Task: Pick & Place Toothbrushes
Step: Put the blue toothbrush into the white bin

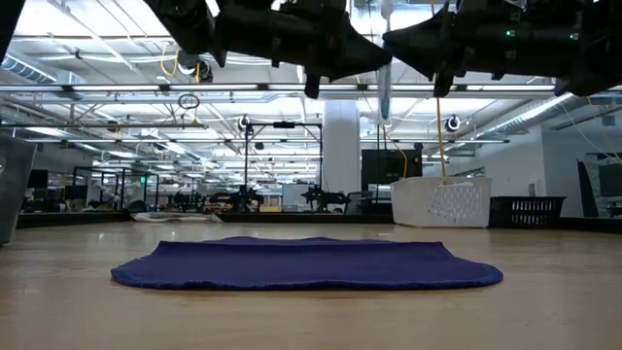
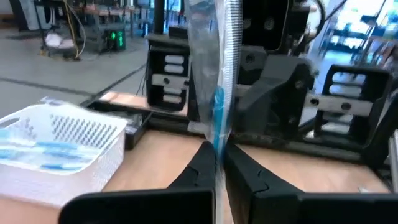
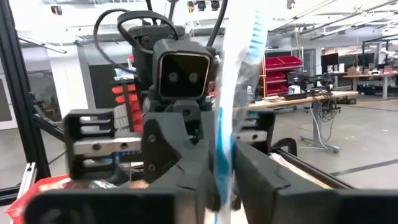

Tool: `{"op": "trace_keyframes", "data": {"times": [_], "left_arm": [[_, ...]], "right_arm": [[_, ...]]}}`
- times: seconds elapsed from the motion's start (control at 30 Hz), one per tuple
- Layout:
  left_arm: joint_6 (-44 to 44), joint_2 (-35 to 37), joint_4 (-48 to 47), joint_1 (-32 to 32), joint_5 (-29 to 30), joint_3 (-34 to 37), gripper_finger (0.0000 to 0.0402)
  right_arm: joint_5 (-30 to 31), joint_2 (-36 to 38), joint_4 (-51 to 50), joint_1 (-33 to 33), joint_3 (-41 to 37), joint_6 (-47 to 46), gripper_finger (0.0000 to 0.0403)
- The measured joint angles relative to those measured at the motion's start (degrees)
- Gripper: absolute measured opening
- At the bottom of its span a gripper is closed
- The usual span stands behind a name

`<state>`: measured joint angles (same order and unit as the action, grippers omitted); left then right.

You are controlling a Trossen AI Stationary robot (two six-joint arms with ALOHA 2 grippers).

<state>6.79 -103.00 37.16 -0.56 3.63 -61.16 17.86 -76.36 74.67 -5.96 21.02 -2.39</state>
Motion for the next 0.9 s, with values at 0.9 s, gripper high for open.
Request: {"op": "trace_keyframes", "data": {"times": [0.9], "left_arm": [[2.4, -3.7, 0.24, -0.14, -0.41, 0.01, 0.0067]], "right_arm": [[3.55, 9.77, -18.6, 3.93, 0.03, 1.59, 0.0015]]}}
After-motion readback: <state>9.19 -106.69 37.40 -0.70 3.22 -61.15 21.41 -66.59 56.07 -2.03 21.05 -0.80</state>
